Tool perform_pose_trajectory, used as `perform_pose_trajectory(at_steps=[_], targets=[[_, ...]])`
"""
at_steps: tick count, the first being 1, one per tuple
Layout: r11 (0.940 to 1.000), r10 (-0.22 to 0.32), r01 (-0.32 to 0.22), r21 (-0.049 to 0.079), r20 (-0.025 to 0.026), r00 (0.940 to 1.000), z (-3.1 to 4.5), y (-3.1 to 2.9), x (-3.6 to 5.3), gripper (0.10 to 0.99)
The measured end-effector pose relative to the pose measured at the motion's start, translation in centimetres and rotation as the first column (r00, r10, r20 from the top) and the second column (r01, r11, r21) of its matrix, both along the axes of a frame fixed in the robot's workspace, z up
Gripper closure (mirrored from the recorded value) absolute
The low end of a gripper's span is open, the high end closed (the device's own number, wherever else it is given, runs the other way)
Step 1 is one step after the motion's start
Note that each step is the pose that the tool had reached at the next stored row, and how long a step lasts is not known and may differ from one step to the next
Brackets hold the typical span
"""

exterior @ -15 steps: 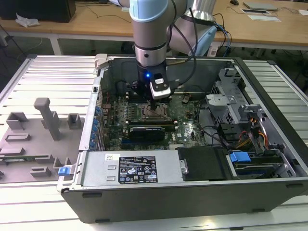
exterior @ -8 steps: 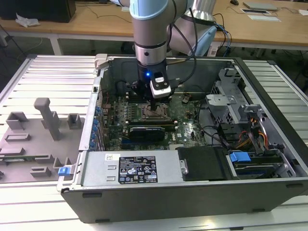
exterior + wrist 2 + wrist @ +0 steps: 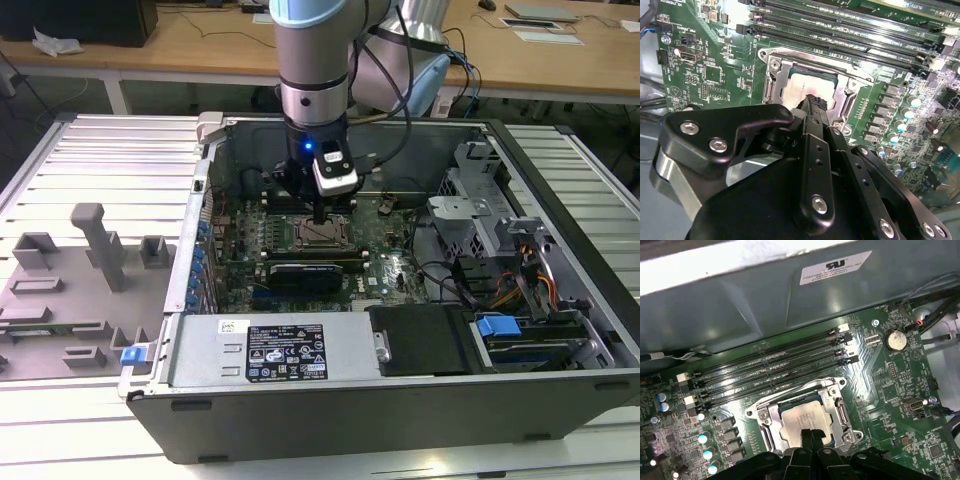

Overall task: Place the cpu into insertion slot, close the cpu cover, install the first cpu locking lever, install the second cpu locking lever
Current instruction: 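Install the first cpu locking lever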

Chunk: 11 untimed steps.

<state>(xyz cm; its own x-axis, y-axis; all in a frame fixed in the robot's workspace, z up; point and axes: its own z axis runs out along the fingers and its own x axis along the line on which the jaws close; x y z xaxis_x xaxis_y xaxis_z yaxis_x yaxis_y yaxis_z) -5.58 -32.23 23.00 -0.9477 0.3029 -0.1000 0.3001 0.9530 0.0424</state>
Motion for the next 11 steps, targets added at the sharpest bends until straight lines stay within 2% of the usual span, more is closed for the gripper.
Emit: perform_pose_trajectory(at_steps=[4,7,9,11], targets=[[0.9981,0.062,-0.062,-0.002,0.0,0.9981,-0.06,0.01,0.13,0.98],[0.9912,0.133,-0.133,-0.007,-0.0008,0.9912,-0.13,0.0,0.13,0.98],[0.9874,0.158,-0.158,-0.012,-0.0028,0.9875,-0.17,0.01,0.2,0.98],[0.9861,0.165,-0.166,-0.012,-0.0079,0.9862,-0.19,0.0,0.61,0.98]])
